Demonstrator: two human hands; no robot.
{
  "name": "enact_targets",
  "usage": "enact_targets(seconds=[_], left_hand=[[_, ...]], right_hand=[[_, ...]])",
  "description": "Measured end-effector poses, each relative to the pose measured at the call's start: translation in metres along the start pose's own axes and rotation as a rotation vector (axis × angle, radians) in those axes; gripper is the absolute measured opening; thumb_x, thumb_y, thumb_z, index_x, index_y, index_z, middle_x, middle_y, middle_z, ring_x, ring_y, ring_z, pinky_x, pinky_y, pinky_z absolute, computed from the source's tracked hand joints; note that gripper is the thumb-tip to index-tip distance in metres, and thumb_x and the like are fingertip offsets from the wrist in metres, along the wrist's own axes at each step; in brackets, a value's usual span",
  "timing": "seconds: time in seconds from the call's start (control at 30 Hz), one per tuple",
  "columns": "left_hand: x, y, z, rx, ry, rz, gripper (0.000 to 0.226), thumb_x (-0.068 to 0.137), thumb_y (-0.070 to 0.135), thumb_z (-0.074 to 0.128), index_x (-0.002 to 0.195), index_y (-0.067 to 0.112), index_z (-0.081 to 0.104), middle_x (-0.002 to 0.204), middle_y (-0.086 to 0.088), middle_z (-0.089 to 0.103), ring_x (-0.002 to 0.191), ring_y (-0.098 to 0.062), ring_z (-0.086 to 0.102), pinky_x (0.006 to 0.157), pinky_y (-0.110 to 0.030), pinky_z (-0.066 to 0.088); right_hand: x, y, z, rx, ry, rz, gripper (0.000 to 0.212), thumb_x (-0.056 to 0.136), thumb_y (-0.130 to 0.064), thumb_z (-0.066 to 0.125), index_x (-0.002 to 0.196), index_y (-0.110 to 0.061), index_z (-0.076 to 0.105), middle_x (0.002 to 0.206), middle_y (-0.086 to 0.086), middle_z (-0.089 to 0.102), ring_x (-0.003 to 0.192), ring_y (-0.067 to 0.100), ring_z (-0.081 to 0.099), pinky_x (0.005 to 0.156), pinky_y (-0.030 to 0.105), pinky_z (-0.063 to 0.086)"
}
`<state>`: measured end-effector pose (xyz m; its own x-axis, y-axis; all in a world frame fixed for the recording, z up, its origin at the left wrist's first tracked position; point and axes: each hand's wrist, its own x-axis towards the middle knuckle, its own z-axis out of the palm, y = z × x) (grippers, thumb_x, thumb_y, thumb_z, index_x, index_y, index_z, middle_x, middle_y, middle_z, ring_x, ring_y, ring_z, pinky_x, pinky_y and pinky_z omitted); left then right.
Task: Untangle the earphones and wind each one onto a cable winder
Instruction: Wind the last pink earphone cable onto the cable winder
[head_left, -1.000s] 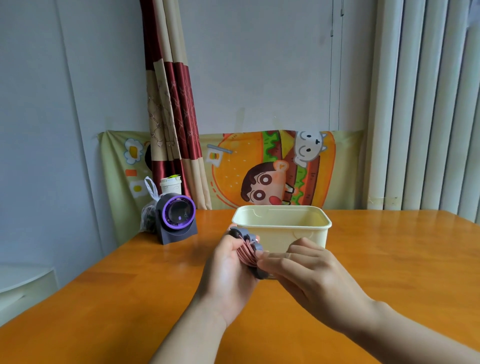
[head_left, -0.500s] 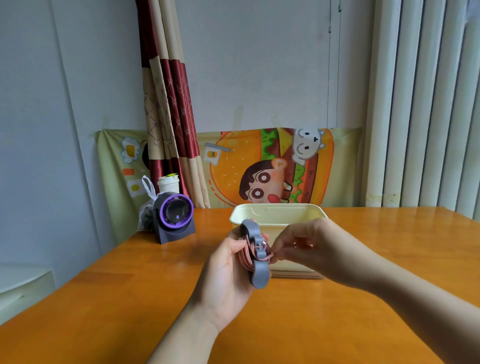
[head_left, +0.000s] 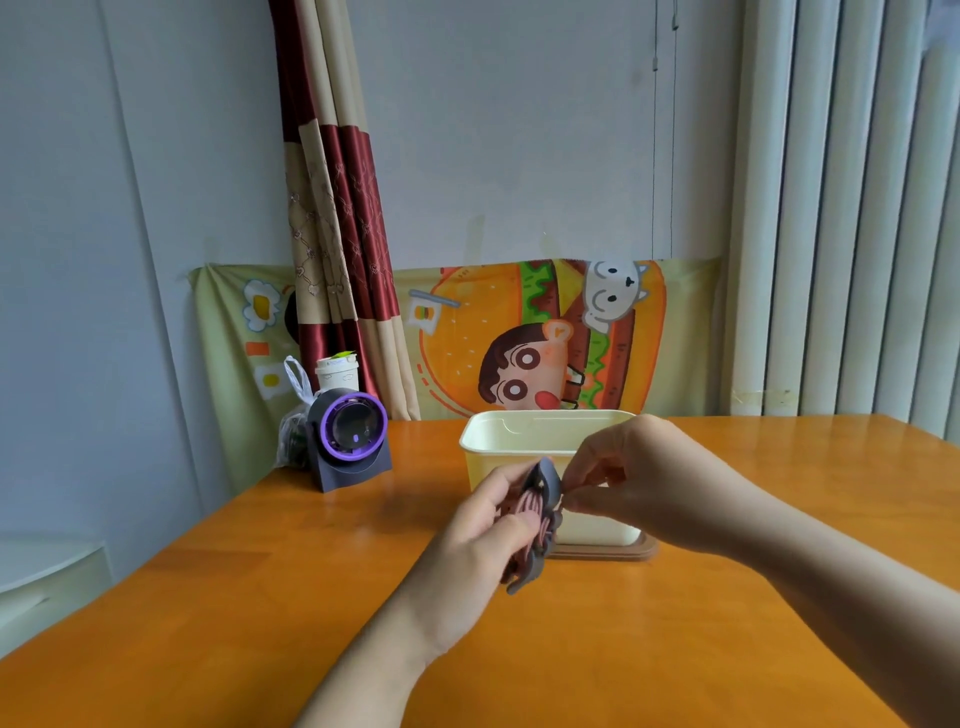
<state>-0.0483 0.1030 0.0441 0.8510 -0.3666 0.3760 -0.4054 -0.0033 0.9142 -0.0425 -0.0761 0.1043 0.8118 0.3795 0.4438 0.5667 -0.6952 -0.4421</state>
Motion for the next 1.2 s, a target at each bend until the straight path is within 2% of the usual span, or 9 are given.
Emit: enact_targets(seconds=[0.17, 0.3, 0.4, 0.47, 0.53, 0.63, 0.73, 1.03, 1.2], left_hand=[[-0.002, -0.005, 0.003, 0.23, 0.059, 0.034, 0.047, 0.101, 0.02, 0.048, 0.14, 0.043, 0.038, 0.137, 0.028, 0.049, 0.12, 0.021, 0.042, 0.093, 0.0, 0.035], [0.003, -0.005, 0.005, 0.277, 0.149, 0.053, 0.047, 0.098, 0.028, 0.051, 0.137, 0.049, 0.035, 0.139, 0.029, 0.044, 0.123, 0.022, 0.038, 0.093, 0.0, 0.034], [0.009, -0.008, 0.007, 0.17, 0.214, 0.071, 0.049, 0.092, 0.044, 0.051, 0.139, 0.046, 0.037, 0.141, 0.004, 0.053, 0.134, -0.009, 0.044, 0.105, -0.031, 0.042], [0.01, -0.009, 0.01, 0.09, 0.235, 0.061, 0.052, 0.093, 0.051, 0.052, 0.141, 0.038, 0.042, 0.128, -0.013, 0.059, 0.123, -0.029, 0.054, 0.096, -0.049, 0.045], [0.008, -0.007, 0.012, -0.072, 0.25, 0.034, 0.04, 0.095, 0.047, 0.052, 0.132, 0.031, 0.053, 0.108, -0.004, 0.066, 0.096, -0.021, 0.061, 0.084, -0.04, 0.045], [0.007, -0.007, 0.013, -0.387, 0.295, -0.085, 0.028, 0.1, 0.027, 0.045, 0.122, 0.021, 0.061, 0.11, -0.004, 0.071, 0.099, -0.013, 0.065, 0.091, -0.03, 0.048], [0.006, -0.005, 0.013, -0.587, 0.354, -0.149, 0.025, 0.101, 0.015, 0.043, 0.114, 0.01, 0.065, 0.087, -0.005, 0.073, 0.077, -0.01, 0.068, 0.068, -0.022, 0.053], [0.01, 0.003, 0.015, -0.967, 0.429, -0.272, 0.031, 0.101, 0.021, 0.043, 0.116, 0.002, 0.061, 0.104, -0.015, 0.063, 0.089, -0.021, 0.059, 0.08, -0.029, 0.048], [0.01, 0.009, 0.017, -1.013, 0.435, -0.259, 0.034, 0.1, 0.021, 0.042, 0.118, 0.001, 0.062, 0.105, -0.013, 0.067, 0.089, -0.022, 0.061, 0.08, -0.03, 0.047]], right_hand=[[-0.003, -0.002, 0.007, 0.038, 0.114, -0.02, 0.012, 0.081, -0.017, 0.073, 0.078, -0.027, 0.068, 0.075, -0.016, 0.068, 0.071, -0.01, 0.063, 0.066, 0.011, 0.05], [-0.007, -0.007, 0.018, -0.124, 0.19, -0.113, 0.009, 0.087, -0.015, 0.065, 0.088, -0.023, 0.07, 0.073, -0.025, 0.058, 0.066, -0.014, 0.056, 0.063, 0.005, 0.045], [-0.014, -0.008, 0.03, -0.242, 0.258, -0.232, 0.008, 0.092, -0.015, 0.059, 0.09, -0.021, 0.064, 0.076, -0.009, 0.067, 0.063, 0.007, 0.062, 0.057, 0.024, 0.052], [-0.017, -0.007, 0.039, -0.324, 0.262, -0.318, 0.008, 0.088, -0.013, 0.061, 0.09, -0.02, 0.058, 0.072, -0.003, 0.066, 0.059, 0.017, 0.06, 0.05, 0.033, 0.051], [-0.018, -0.003, 0.048, -0.36, 0.255, -0.33, 0.021, 0.083, -0.008, 0.066, 0.092, -0.022, 0.054, 0.07, -0.003, 0.064, 0.057, 0.018, 0.058, 0.046, 0.033, 0.049], [-0.022, 0.0, 0.053, -0.348, 0.254, -0.349, 0.024, 0.083, -0.008, 0.065, 0.097, -0.024, 0.052, 0.071, -0.006, 0.064, 0.059, 0.015, 0.058, 0.049, 0.028, 0.049], [-0.029, -0.003, 0.057, -0.4, 0.252, -0.425, 0.025, 0.08, -0.008, 0.062, 0.101, -0.021, 0.056, 0.069, -0.009, 0.062, 0.058, 0.009, 0.052, 0.054, 0.017, 0.039], [-0.03, 0.005, 0.051, -0.061, 0.291, -0.426, 0.017, 0.095, -0.033, 0.044, 0.099, -0.032, 0.06, 0.077, -0.007, 0.068, 0.068, 0.009, 0.063, 0.058, 0.021, 0.051], [-0.026, 0.009, 0.04, -0.049, 0.293, -0.382, 0.019, 0.084, -0.014, 0.06, 0.094, -0.02, 0.075, 0.086, -0.01, 0.072, 0.077, 0.002, 0.065, 0.067, 0.008, 0.047]])
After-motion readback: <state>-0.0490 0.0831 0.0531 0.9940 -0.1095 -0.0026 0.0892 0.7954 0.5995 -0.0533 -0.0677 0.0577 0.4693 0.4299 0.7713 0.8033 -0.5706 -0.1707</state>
